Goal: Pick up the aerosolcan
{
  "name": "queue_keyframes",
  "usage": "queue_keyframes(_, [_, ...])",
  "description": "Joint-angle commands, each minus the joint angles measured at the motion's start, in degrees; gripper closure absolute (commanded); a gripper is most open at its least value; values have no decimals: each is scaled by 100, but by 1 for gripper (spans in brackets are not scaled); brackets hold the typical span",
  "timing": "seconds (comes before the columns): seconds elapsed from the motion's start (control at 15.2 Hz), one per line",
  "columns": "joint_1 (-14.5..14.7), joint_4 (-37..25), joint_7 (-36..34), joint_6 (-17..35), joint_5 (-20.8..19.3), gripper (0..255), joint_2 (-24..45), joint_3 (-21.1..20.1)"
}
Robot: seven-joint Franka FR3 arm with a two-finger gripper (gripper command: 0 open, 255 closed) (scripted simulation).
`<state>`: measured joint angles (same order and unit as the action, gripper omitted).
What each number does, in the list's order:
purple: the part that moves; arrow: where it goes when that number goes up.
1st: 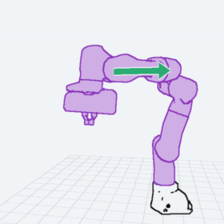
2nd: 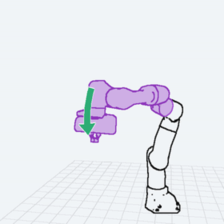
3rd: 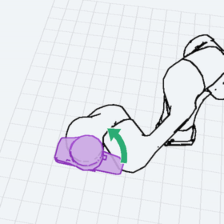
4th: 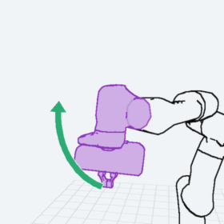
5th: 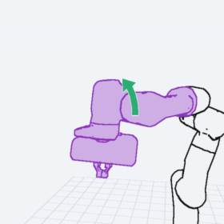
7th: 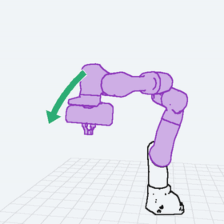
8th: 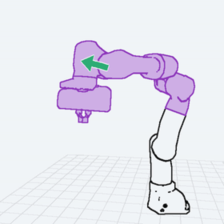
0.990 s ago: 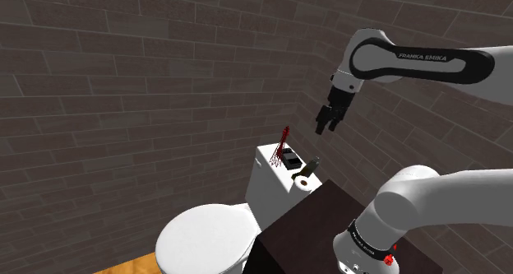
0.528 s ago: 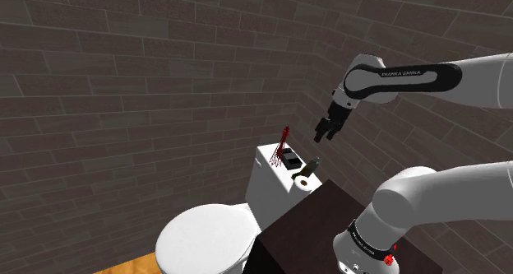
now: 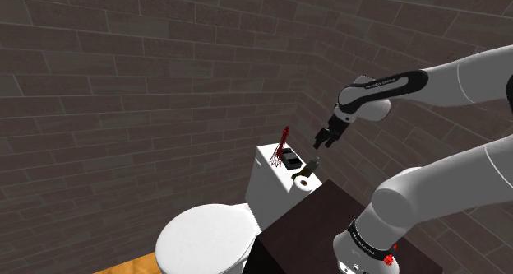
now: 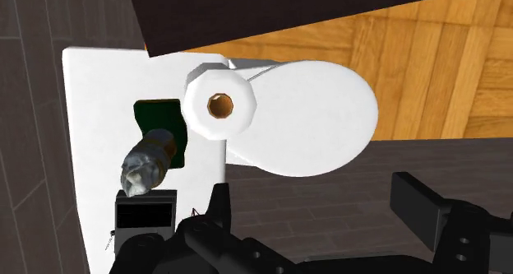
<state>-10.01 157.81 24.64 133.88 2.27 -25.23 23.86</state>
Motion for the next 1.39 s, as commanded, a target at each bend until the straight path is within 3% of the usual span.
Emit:
queue_keyframes(0.0, [122,-95,401,490,272,0,519,332])
queue_keyframes(0.26, [555,-342,1526,1233,1341,0,1538,1033])
queue_keyframes(0.46, [898,-704,2821,1489,2811,0,2459,1445])
queue_keyframes(0.59, [871,-1035,3755,1453,3917,0,3128,1462])
queue_keyframes(0.79, [394,-1582,4842,1275,5207,0,4037,1125])
queue_keyframes(0.86, [241,-1729,5063,1225,5468,0,4252,1020])
queue_keyframes(1.32, [-64,-1963,5743,1306,6291,0,4895,611])
